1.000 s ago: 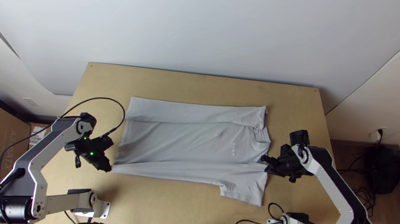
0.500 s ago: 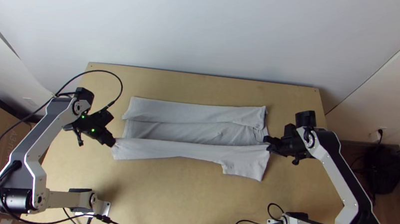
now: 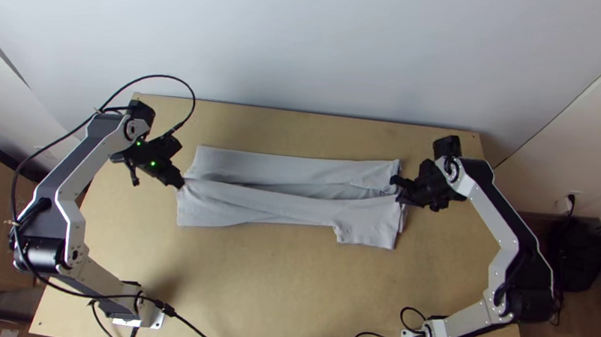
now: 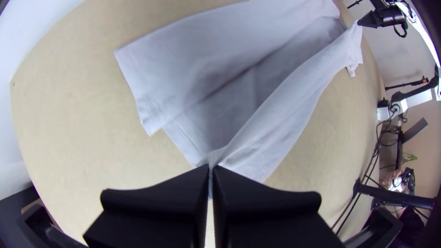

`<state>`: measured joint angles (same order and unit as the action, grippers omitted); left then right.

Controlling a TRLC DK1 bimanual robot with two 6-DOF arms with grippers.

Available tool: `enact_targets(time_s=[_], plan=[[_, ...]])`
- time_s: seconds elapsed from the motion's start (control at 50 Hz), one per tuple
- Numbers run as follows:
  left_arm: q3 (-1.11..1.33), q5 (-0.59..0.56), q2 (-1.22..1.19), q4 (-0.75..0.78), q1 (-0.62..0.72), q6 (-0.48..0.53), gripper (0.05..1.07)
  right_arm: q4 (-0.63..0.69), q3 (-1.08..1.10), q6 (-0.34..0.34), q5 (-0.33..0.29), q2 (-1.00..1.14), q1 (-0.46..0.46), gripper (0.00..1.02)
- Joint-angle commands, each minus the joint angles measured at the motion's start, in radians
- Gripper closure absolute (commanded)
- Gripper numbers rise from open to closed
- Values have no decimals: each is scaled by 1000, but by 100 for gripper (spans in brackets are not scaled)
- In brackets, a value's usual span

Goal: Fold the t-shirt

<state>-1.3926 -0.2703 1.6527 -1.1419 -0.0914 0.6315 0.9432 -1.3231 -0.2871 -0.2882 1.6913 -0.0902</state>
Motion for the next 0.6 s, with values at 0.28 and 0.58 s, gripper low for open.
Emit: enact_targets(time_s=[0.28, 0.58], plan=[[-267, -10, 233, -1, 15, -23, 104, 3, -281, -14, 9, 217, 0, 100], [-474, -23, 404, -1, 13, -32, 104, 6, -424, -24, 9, 335, -9, 100]])
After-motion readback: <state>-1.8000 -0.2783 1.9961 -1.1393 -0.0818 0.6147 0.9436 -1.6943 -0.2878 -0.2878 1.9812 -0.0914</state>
